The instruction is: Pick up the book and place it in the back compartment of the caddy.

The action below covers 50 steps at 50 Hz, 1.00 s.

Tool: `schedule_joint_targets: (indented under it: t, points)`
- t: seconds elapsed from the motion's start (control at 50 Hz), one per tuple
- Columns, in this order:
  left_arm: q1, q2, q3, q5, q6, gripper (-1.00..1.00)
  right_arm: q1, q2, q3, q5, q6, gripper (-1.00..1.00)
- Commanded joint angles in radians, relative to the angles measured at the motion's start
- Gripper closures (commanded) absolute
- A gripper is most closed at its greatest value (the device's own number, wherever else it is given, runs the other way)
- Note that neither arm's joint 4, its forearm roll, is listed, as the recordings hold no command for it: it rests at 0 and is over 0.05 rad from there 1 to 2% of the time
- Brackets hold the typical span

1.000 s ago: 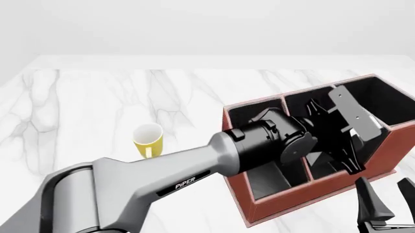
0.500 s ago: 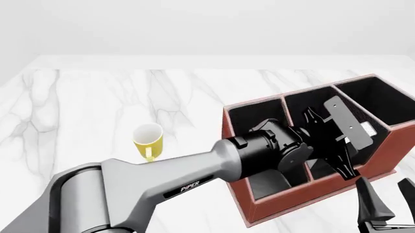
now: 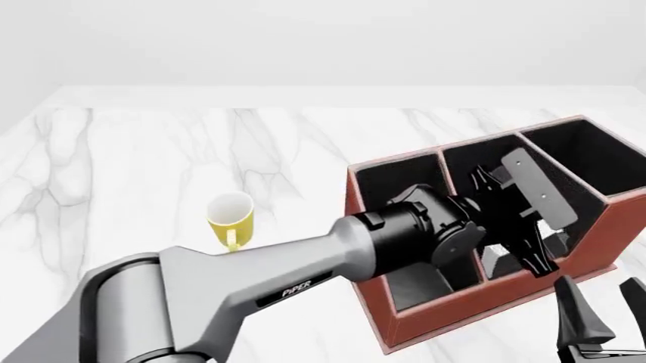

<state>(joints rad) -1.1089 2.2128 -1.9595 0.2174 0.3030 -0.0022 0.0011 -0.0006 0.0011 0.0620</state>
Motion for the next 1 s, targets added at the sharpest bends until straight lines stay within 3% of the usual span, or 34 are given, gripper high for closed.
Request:
schedule_joint_targets:
  t: [0.02,0.26,0.48,0.72,1.0]
  points:
    - [0.001,-0.018,0.011,-0.001,-0.012,-1.0,-0.002,0.0,0.0,0.0,-0.002,-1.0]
    - [-0.003,-0.087,0.052,0.006,-0.01,-1.0,-0.002,0.0,0.0,-0.001,-0.004,-1.0]
    - [0.044,-0.291,0.161,-0.017,0.007,-1.0,-0.001,0.0,0.0,-0.003,-0.011,-1.0]
    - [0.083,-0.531,0.396,-0.07,0.061,-1.0,-0.001,0.0,0.0,-0.004,-0.02,-1.0]
    - [0.222,-0.787,0.717,-0.182,0.082,-1.0,-0.007,0.004,0.0,0.002,-0.02,-1.0]
